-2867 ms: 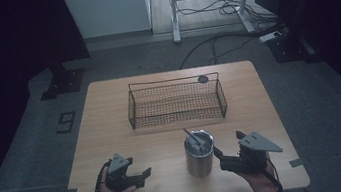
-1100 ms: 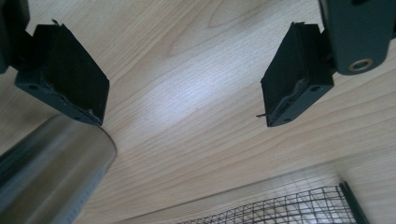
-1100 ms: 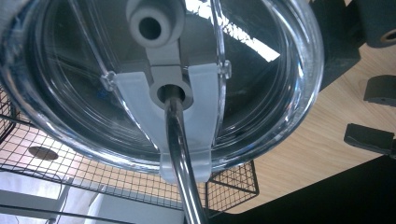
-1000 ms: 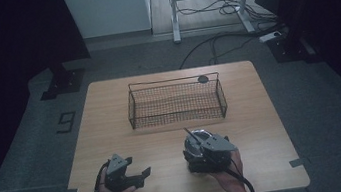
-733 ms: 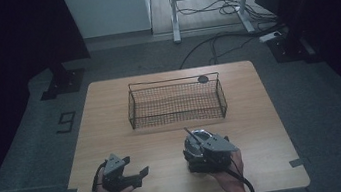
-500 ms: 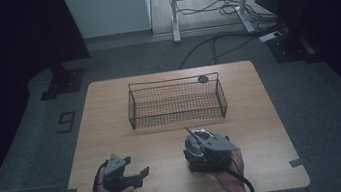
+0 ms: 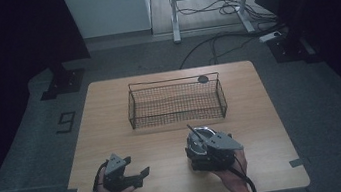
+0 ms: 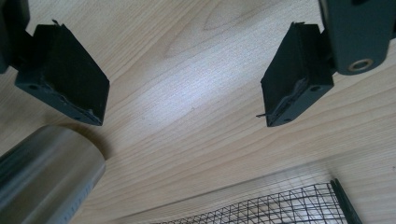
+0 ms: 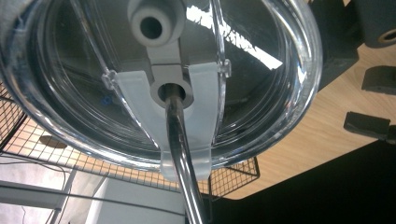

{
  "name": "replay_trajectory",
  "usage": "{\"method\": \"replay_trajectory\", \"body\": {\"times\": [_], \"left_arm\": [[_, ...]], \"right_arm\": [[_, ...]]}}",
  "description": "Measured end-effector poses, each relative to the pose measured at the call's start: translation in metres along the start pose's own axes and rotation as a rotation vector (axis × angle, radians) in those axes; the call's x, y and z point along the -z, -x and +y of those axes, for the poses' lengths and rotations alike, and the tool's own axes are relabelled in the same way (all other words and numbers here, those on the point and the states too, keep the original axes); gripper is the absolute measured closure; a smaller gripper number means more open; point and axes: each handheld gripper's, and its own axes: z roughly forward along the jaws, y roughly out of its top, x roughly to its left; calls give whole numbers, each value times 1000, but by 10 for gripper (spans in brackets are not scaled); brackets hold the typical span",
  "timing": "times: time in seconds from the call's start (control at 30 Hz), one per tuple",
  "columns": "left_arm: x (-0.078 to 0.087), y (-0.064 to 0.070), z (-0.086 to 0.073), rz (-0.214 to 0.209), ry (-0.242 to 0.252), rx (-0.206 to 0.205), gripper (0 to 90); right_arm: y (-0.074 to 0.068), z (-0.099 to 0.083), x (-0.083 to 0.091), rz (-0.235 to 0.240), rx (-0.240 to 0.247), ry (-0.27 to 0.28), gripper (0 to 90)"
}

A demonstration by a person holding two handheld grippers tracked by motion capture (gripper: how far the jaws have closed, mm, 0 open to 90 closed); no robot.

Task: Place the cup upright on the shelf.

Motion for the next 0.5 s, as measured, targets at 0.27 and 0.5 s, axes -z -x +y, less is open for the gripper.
{"method": "replay_trajectory", "body": {"times": [0.27,0.5], "left_arm": [[-1,-2,-1,-9,0,11,155],[-4,4,1,-31,-2,3,157]], "right_arm": [[5,8,0,0,-4,8,33],[6,15,1,-7,-18,18,33]]}}
